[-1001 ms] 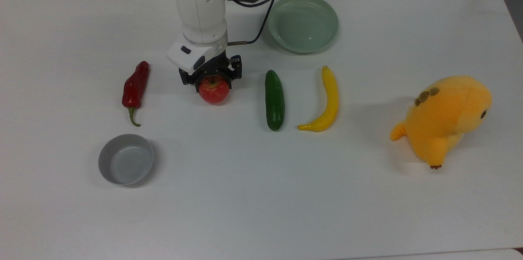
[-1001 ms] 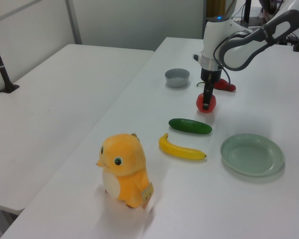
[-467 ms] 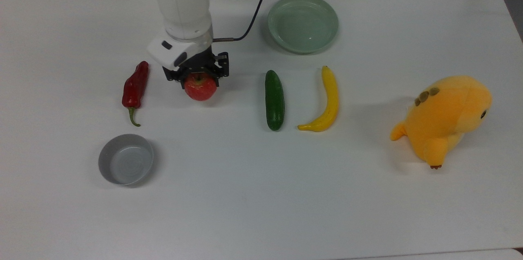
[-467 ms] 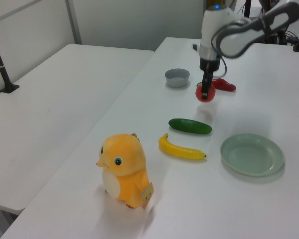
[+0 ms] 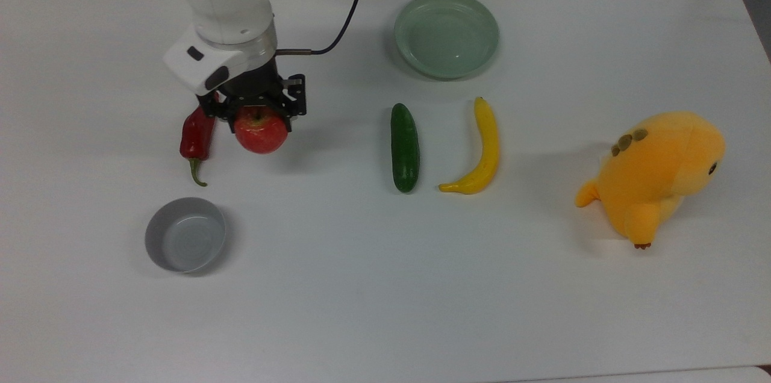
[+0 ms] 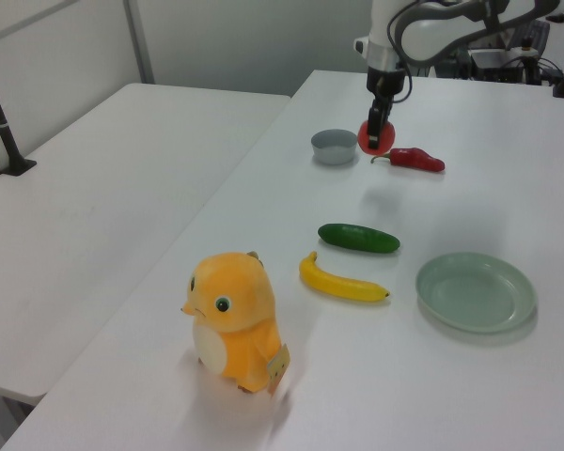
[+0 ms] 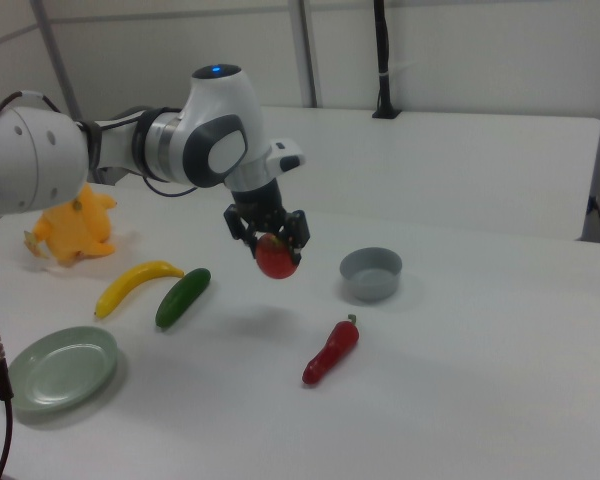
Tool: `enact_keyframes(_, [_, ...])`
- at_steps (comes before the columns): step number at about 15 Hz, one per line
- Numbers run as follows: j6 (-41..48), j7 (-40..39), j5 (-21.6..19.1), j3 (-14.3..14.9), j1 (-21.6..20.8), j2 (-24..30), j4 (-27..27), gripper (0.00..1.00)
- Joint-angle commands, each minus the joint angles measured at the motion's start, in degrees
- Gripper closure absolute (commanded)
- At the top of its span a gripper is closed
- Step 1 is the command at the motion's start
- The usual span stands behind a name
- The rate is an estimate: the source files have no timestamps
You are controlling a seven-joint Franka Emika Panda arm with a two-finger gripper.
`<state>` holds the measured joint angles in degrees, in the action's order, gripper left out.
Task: Put the red apple in the bowl
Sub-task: 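Lift the red apple and carry it toward the grey bowl, then lower the apple into the grey bowl and open the gripper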
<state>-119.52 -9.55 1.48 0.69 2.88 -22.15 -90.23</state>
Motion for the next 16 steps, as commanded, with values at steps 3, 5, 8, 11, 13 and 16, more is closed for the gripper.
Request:
enact_keyframes(3, [1.1,-5.7,-0.1,0.0,3.4,-6.5,11.9,0.67])
enact_keyframes(5, [0.0,-6.5,-0.2,0.0,4.1,-8.3,13.9,0.67])
enact_keyframes(8, [-6.4,-6.7,-0.2,0.0,5.6,-10.2,14.2,0.67])
enact_keyframes(11, [-13.9,-6.5,-1.4,-0.2,6.5,-13.7,14.4,0.67])
enact_keyframes(13, [-17.6,-6.4,-2.3,-0.2,6.5,-15.5,14.8,0.67])
enact_keyframes(16, [-22.3,-5.9,-4.1,-0.2,6.4,-16.6,14.7,0.67])
